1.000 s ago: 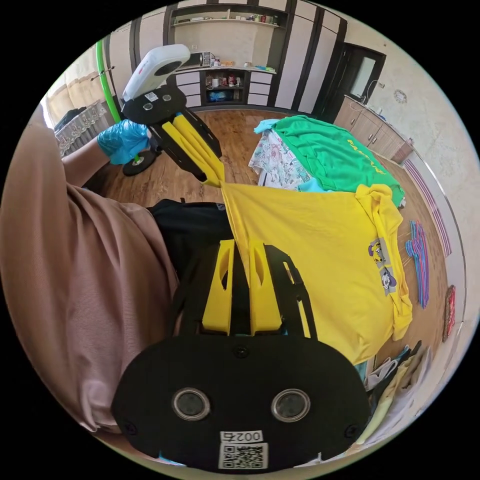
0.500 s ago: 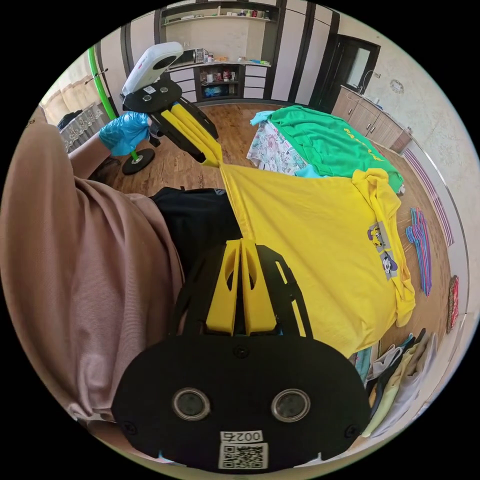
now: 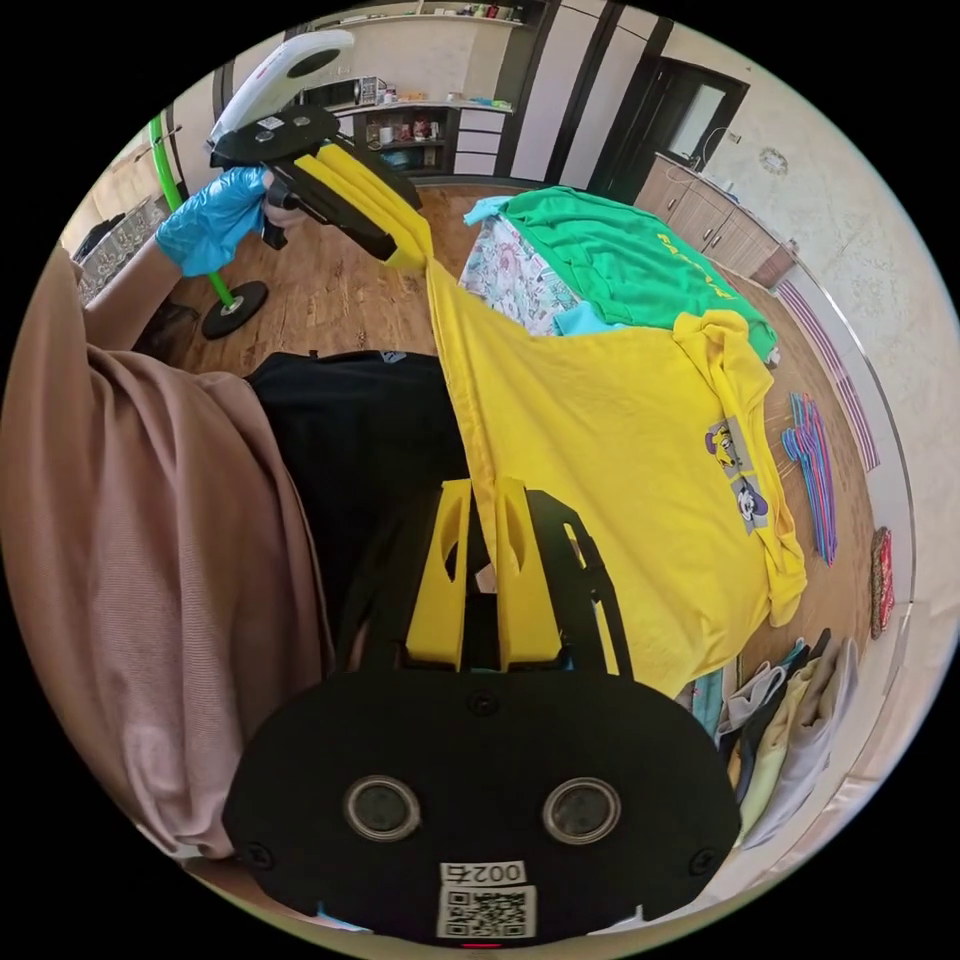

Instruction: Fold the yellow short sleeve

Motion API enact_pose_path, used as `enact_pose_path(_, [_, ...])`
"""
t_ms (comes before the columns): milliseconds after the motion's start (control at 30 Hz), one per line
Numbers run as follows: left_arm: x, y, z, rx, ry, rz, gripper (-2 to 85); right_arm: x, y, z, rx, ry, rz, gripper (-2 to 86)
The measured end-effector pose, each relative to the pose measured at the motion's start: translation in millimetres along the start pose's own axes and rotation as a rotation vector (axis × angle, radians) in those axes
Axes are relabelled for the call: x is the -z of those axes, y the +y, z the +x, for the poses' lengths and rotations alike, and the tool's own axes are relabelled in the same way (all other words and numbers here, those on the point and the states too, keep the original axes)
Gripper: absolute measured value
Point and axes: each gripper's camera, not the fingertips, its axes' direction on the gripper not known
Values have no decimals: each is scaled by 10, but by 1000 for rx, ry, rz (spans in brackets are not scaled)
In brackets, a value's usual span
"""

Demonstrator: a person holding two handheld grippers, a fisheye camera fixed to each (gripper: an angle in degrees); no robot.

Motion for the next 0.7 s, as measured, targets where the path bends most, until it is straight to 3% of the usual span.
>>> enact_pose_path(300, [-62, -26, -5, -12, -8, -8, -9, -91, 208, -69, 38, 62, -48, 55])
enact_pose_path(500, [-133, -43, -25, -11, -6, -18, -9, -133, 373, -33, 26, 96, -44, 13])
enact_pose_path(700, [-175, -51, -82, -6, 2, -16, -9, 28, 610, 122, -16, 39, 11, -5])
